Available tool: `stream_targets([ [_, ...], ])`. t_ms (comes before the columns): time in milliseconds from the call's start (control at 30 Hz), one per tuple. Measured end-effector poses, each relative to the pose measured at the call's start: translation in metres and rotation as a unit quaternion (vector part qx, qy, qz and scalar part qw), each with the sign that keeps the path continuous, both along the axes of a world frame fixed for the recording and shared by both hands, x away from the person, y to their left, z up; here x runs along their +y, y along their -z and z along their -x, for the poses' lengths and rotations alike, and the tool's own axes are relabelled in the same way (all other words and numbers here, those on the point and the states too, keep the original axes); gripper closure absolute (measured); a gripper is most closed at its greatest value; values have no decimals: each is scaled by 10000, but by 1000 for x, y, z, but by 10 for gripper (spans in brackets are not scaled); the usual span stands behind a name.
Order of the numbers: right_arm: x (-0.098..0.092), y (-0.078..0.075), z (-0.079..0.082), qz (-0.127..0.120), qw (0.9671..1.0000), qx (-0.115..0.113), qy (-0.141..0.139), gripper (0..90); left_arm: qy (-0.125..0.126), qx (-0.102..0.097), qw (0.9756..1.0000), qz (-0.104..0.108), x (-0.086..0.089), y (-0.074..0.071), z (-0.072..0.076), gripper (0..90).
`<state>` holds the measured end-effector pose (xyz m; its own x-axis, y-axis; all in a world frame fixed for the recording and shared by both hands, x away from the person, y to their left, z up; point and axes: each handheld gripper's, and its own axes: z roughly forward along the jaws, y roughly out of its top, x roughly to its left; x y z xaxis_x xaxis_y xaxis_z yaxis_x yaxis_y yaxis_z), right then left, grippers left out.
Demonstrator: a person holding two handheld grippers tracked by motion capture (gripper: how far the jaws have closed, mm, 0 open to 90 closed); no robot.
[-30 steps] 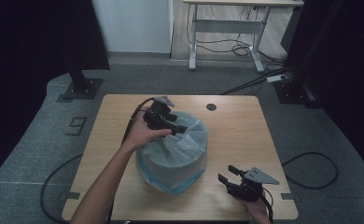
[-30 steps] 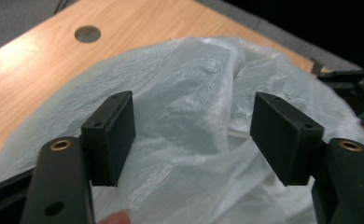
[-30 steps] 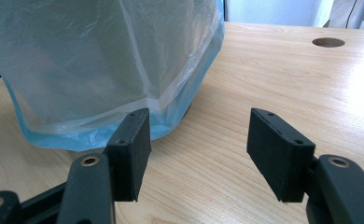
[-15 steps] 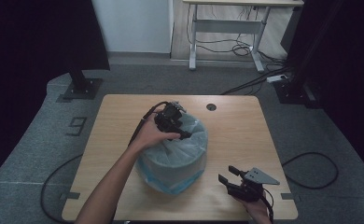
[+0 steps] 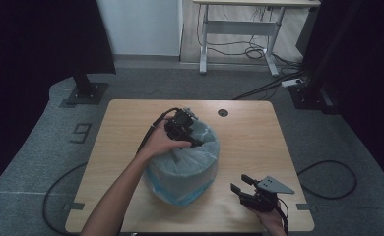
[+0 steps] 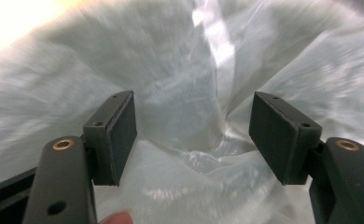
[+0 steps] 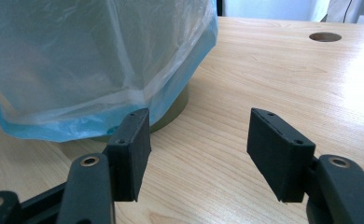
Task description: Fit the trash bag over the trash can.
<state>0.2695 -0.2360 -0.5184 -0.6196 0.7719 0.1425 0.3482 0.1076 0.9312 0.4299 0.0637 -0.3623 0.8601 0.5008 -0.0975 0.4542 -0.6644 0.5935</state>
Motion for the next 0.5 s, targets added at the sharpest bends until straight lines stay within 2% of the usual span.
stream_targets([
  [167, -1, 1, -1, -12, 10000, 21, 35, 387, 41, -188, 9988, 441, 16, -20, 14, 315],
  [300, 0, 1, -1, 10, 10000, 41, 39, 387, 153, -136, 9980, 605, 28, -25, 23, 312],
  [367, 1, 1, -1, 4, 10000, 56, 53, 387, 236, -88, 9982, 549, 31, -23, 28, 304],
  [500, 2, 1, -3, 8, 9999, 92, 92, 387, 422, -35, 9989, 199, 26, -16, 32, 292],
])
